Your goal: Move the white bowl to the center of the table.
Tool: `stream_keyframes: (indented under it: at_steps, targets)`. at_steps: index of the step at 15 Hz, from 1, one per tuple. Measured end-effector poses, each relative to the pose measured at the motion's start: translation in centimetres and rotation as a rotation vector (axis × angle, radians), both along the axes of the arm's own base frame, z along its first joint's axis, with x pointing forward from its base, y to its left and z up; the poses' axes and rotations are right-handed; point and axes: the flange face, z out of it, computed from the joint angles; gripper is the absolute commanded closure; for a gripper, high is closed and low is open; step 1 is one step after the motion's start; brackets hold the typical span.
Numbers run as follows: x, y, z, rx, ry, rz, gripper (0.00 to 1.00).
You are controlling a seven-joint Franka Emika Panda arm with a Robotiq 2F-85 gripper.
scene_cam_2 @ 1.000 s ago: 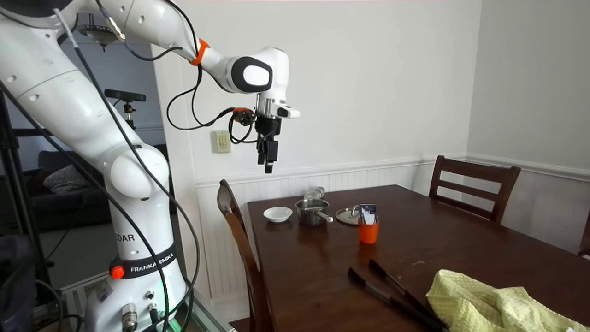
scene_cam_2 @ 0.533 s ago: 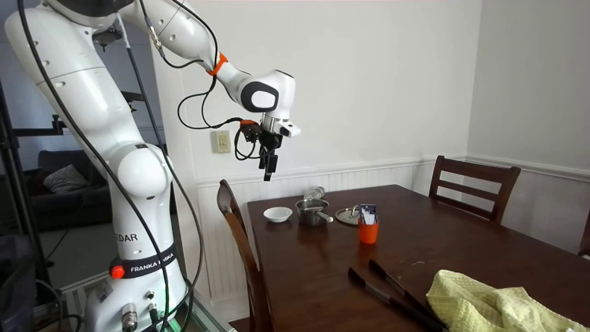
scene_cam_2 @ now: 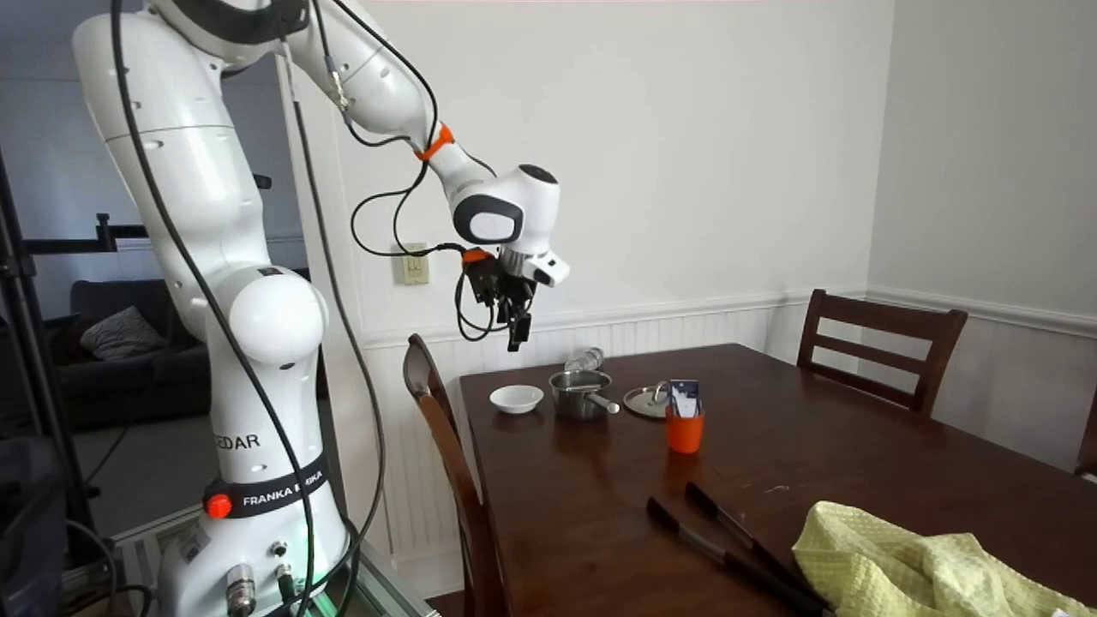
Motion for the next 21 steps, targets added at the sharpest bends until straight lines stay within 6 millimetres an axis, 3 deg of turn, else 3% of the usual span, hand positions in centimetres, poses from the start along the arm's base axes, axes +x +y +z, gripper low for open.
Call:
stream_keyframes:
  at_steps: [5,11,17,21]
  targets:
    - [3.2,5.4,-6.6,0.128,-0.055,0.152,0.0]
    - [6.0,5.3,-14.3,0.097,0.001,0.116,0.0]
    - [7.3,6.0,-14.6,0.147,-0.089,0.051,0.0]
    - [8.5,6.7,-17.0,0.154,-0.101,0.018,0.0]
